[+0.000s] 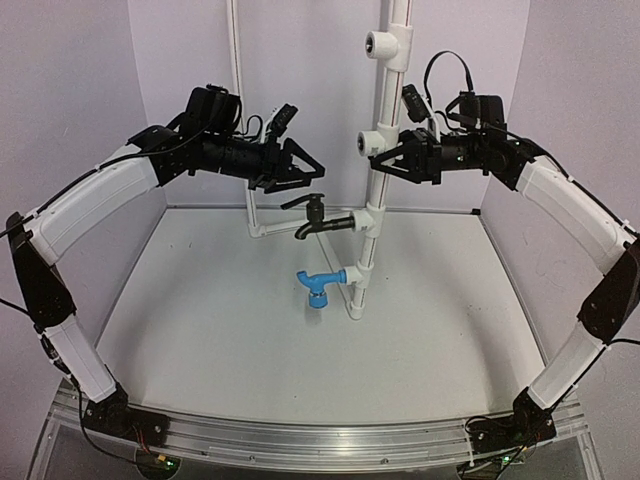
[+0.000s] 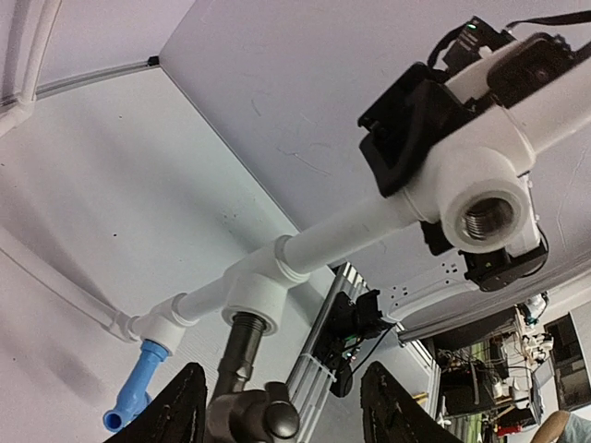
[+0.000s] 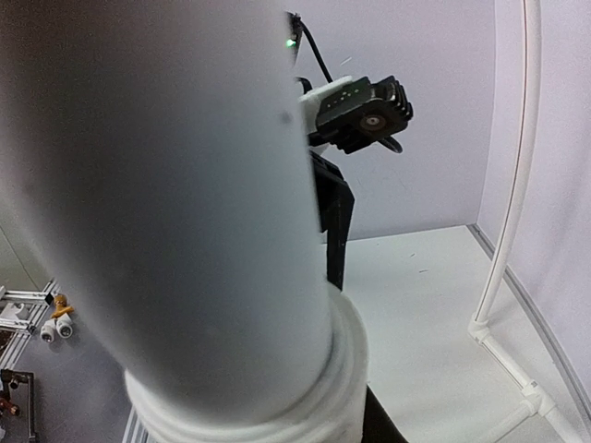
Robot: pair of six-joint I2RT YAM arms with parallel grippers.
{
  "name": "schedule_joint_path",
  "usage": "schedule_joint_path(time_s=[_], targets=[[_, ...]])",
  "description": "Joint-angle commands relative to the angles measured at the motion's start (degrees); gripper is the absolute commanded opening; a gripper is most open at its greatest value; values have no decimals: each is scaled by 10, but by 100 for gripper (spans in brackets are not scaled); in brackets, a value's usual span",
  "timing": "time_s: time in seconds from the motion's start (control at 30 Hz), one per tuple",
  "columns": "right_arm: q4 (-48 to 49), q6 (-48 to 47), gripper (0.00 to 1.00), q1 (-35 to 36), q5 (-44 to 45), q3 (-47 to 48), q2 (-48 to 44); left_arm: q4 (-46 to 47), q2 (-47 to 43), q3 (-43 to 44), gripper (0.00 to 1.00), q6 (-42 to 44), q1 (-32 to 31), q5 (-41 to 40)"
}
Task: Install the water faucets
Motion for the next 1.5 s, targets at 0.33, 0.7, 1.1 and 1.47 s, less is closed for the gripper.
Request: schedule_joint_path(time_s=[0.33, 0.7, 1.1, 1.47], targets=[[-54, 40, 8, -2, 40, -12, 4, 67, -13, -41, 45, -4, -24, 68], [-53, 45, 7, -2, 46, -9, 7, 58, -39, -72, 34, 49, -72, 27], [-52, 48, 5, -2, 49, -9, 6, 4, -49, -131, 27, 112, -85, -29], [-53, 50, 4, -2, 52, -10, 4, -1, -59, -157, 28, 136, -99, -167]])
